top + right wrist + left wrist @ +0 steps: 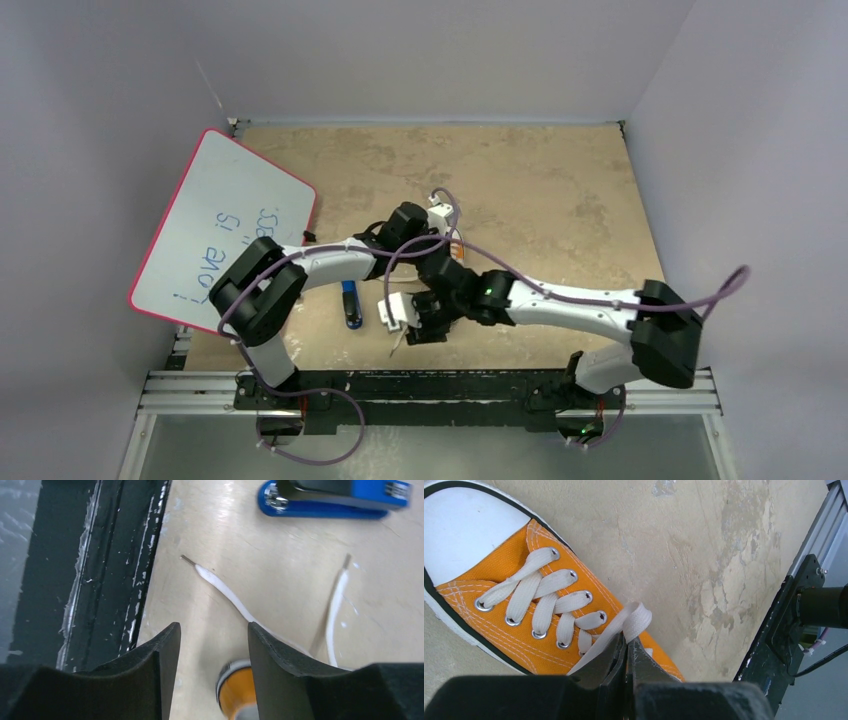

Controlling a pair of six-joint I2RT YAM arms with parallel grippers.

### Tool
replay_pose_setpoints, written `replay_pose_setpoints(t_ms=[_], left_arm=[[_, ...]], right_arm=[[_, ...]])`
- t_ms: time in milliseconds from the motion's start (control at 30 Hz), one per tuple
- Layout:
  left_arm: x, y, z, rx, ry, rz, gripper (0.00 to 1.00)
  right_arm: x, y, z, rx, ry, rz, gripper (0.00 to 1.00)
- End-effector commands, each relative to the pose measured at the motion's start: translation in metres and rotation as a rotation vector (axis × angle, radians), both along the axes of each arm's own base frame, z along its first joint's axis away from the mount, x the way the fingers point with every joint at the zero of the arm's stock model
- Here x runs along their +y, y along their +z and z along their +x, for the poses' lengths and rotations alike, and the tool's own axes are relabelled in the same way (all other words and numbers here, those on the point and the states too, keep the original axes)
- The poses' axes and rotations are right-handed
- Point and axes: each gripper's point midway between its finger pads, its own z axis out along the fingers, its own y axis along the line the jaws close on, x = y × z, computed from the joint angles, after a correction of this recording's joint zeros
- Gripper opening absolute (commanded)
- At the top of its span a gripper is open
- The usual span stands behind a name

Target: Tie the shoes

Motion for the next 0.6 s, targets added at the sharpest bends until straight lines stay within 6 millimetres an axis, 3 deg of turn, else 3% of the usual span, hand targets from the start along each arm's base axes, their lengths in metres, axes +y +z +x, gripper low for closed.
replay_pose_setpoints(t_ms=[0,133,300,400,567], left_arm=[[-0.001,0.004,0.004,-0.014,-0.055,0.012,0.0],[-0.004,0.005,0.001,-0.003,-0.077,-0.005,0.0],[-0.006,0.007,-0.002,0.011,-0.084,-0.025,0.0],[-0.007,0.007,-0.004,0.024,-0.084,-0.041,0.0],[-0.004,0.006,-0.007,0.028,-0.08,-0.041,0.0]], right_arm=[[0.032,-0.011,0.003,-0.163,0.172,-0.022,0.55],[0.049,-0.029,0.006,-0.202,0.23,-0.05,0.57],[0.055,-0.052,0.012,-0.233,0.275,-0.094,0.57],[0.056,-0.064,0.004,-0.196,0.315,-0.099,0.56],[0.05,-0.089,-0.005,-0.124,0.344,-0.146,0.44]])
